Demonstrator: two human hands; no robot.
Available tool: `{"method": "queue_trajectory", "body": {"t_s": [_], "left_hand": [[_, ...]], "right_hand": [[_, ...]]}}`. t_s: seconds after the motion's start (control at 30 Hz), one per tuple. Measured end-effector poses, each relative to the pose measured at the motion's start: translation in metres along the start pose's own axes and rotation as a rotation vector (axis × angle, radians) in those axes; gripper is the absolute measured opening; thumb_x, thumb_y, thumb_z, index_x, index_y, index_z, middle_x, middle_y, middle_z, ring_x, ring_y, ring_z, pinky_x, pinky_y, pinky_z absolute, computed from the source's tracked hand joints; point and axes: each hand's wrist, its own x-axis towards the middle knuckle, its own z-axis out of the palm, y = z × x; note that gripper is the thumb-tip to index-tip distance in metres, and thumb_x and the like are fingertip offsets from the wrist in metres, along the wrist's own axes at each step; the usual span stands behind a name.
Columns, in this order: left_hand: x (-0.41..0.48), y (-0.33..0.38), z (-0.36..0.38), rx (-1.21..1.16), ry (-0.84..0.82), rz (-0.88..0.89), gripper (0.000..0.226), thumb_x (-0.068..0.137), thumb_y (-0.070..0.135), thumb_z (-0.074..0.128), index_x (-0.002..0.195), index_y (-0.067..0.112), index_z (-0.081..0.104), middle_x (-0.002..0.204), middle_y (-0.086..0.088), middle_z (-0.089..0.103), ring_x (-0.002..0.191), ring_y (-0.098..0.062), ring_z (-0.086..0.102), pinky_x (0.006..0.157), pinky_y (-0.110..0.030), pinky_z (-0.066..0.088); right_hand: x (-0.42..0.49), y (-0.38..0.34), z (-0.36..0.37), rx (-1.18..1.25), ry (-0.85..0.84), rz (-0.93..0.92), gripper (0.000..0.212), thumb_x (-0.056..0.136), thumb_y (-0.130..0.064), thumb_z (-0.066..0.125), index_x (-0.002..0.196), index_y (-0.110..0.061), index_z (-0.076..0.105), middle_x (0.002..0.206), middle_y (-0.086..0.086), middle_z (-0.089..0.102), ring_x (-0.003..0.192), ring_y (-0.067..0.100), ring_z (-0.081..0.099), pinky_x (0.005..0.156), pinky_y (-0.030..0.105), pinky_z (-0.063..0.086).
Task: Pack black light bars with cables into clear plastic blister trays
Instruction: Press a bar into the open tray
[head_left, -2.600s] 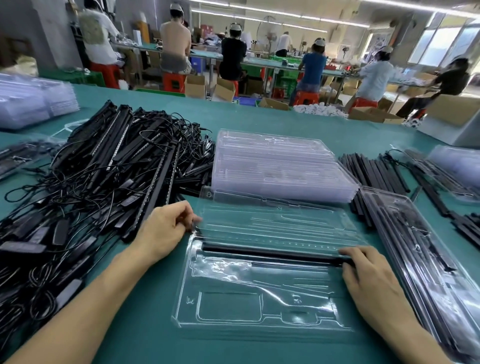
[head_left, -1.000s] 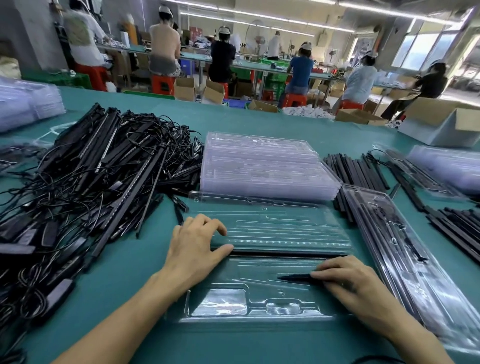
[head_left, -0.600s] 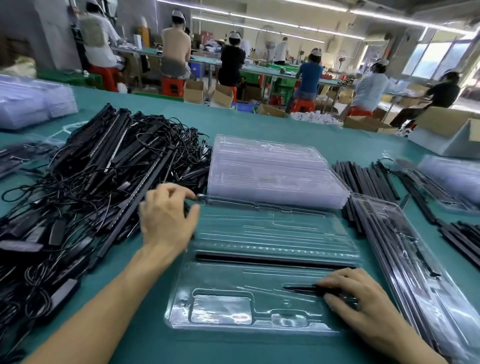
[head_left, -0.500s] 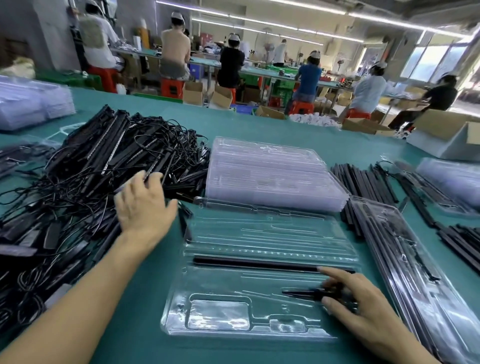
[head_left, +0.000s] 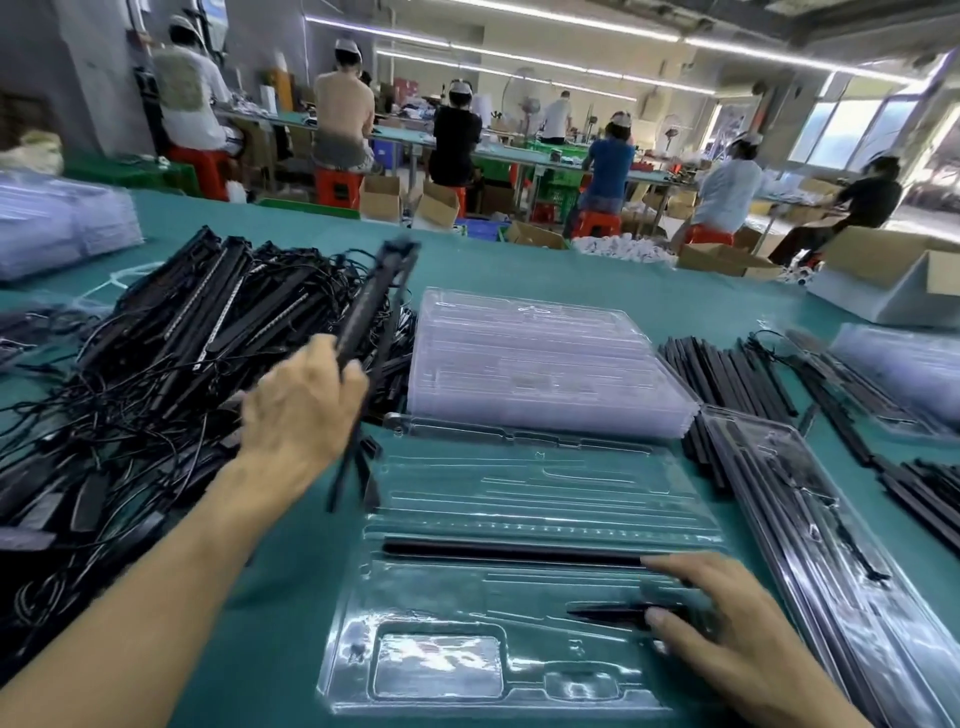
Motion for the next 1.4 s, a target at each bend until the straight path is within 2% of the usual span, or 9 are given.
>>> {"method": "queue_trajectory", "body": {"t_s": [0.13, 0.3, 0.53, 0.7, 0.77, 0.9, 1.1, 1.2, 1.4], "left_hand": [[-0.016, 0.048, -0.013, -0.106, -0.171, 0.212, 0.032, 0.103, 0.044, 0.034, 0.096, 0.015, 0.048, 0.065, 0.005, 0.054, 0.049, -0.015, 0.052, 0.042, -0.028, 0.033], [-0.044, 0.083, -0.013, -0.262, -0.263, 0.167, 0.041, 0.098, 0.048, 0.033, 0.104, 0.013, 0.053, 0.089, -0.018, 0.069, 0.083, -0.043, 0.063, 0.066, -0.045, 0.047], [-0.056, 0.085, -0.021, -0.268, -0.268, 0.274, 0.055, 0.095, 0.057, 0.016, 0.105, 0.018, 0.054, 0.089, -0.011, 0.067, 0.088, -0.04, 0.061, 0.067, -0.044, 0.043], [-0.029, 0.048, -0.011, -0.225, -0.008, 0.075, 0.045, 0.095, 0.054, 0.027, 0.088, 0.024, 0.059, 0.082, 0.001, 0.067, 0.077, -0.031, 0.061, 0.065, -0.041, 0.049], [-0.004, 0.022, 0.004, -0.101, -0.007, -0.003, 0.024, 0.095, 0.043, 0.047, 0.103, 0.026, 0.062, 0.104, -0.004, 0.066, 0.094, -0.03, 0.059, 0.077, -0.041, 0.049], [0.046, -0.022, 0.037, 0.203, -0.272, -0.161, 0.068, 0.093, 0.05, 0.057, 0.148, 0.022, 0.03, 0.152, -0.008, 0.034, 0.135, -0.032, 0.036, 0.107, -0.047, 0.033], [0.068, -0.03, 0.055, 0.244, -0.127, -0.02, 0.06, 0.095, 0.026, 0.061, 0.138, 0.023, 0.02, 0.112, -0.015, 0.053, 0.091, -0.037, 0.06, 0.069, -0.047, 0.051], [0.062, -0.048, 0.041, 0.226, 0.22, 0.294, 0.06, 0.075, -0.011, 0.07, 0.117, 0.017, 0.038, 0.086, -0.018, 0.051, 0.065, -0.036, 0.054, 0.046, -0.042, 0.047], [0.051, -0.069, 0.026, 0.11, 0.487, 0.704, 0.064, 0.069, -0.014, 0.074, 0.118, 0.021, 0.053, 0.072, -0.012, 0.056, 0.053, -0.027, 0.053, 0.045, -0.038, 0.049]], "right_hand": [[0.028, -0.048, -0.003, 0.382, 0.173, 0.047, 0.052, 0.077, -0.053, 0.073, 0.124, -0.04, 0.056, 0.11, -0.018, 0.067, 0.108, 0.0, 0.06, 0.088, 0.018, 0.045], [0.093, -0.118, -0.004, 1.147, -0.091, 0.2, 0.114, 0.043, -0.067, 0.086, 0.141, -0.044, 0.031, 0.125, 0.001, 0.063, 0.108, 0.02, 0.068, 0.097, 0.038, 0.051], [0.168, -0.181, 0.001, 1.443, -0.05, 0.396, 0.025, 0.085, -0.024, 0.073, 0.094, -0.005, 0.06, 0.072, 0.01, 0.069, 0.061, 0.026, 0.069, 0.061, 0.037, 0.061], [0.185, -0.177, -0.008, 1.657, 0.085, 0.403, 0.027, 0.096, -0.02, 0.06, 0.073, -0.016, 0.047, 0.049, -0.006, 0.036, 0.033, 0.005, 0.032, 0.038, 0.016, 0.035], [0.182, -0.171, -0.02, 1.724, 0.013, 0.355, 0.03, 0.097, -0.021, 0.055, 0.071, -0.018, 0.041, 0.047, -0.008, 0.029, 0.033, 0.002, 0.025, 0.033, 0.014, 0.028], [0.166, -0.169, -0.053, 1.767, -0.09, 0.097, 0.025, 0.09, -0.025, 0.055, 0.07, -0.02, 0.04, 0.044, -0.012, 0.025, 0.032, 0.0, 0.023, 0.031, 0.011, 0.025], [0.16, -0.143, -0.102, 1.845, -0.059, -0.185, 0.023, 0.086, -0.027, 0.058, 0.067, -0.019, 0.048, 0.044, -0.011, 0.033, 0.034, 0.002, 0.03, 0.035, 0.009, 0.03], [0.172, -0.105, -0.114, 2.126, 0.171, 0.024, 0.033, 0.089, -0.022, 0.061, 0.062, -0.016, 0.043, 0.045, -0.01, 0.033, 0.033, 0.004, 0.032, 0.04, 0.008, 0.029], [0.189, -0.063, -0.094, 2.145, 0.62, 0.247, 0.056, 0.1, -0.022, 0.05, 0.046, -0.014, 0.04, 0.04, -0.009, 0.03, 0.03, 0.004, 0.03, 0.047, 0.012, 0.036]]}}
